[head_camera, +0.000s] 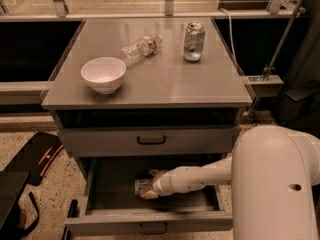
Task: Pick blue plastic bottle from middle drawer and place on counter
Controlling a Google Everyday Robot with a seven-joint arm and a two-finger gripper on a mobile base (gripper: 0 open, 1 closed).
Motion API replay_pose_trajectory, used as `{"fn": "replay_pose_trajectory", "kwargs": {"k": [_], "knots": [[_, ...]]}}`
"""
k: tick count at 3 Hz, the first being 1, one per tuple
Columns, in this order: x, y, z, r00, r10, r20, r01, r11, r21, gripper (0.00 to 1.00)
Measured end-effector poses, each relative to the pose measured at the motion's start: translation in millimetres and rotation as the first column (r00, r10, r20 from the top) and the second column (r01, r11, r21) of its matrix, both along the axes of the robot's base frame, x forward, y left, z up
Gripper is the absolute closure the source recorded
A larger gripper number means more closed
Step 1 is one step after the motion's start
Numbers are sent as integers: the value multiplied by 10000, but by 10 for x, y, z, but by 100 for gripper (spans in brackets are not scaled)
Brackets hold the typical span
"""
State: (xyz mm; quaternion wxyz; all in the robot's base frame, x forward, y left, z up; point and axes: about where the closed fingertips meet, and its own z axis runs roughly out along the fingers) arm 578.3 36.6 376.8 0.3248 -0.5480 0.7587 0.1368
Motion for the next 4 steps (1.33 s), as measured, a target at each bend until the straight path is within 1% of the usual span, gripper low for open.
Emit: {"fn": "replay_pose_trajectory", "kwargs": {"k": [2,3,4], "knots": [[0,0,0,10000,1,0,-1,10000,2,89],[-1,3,73,10000,57,1,-57,9990,447,100],[45,-59,451,9987,306,416,-353,9924,1182,100]]}}
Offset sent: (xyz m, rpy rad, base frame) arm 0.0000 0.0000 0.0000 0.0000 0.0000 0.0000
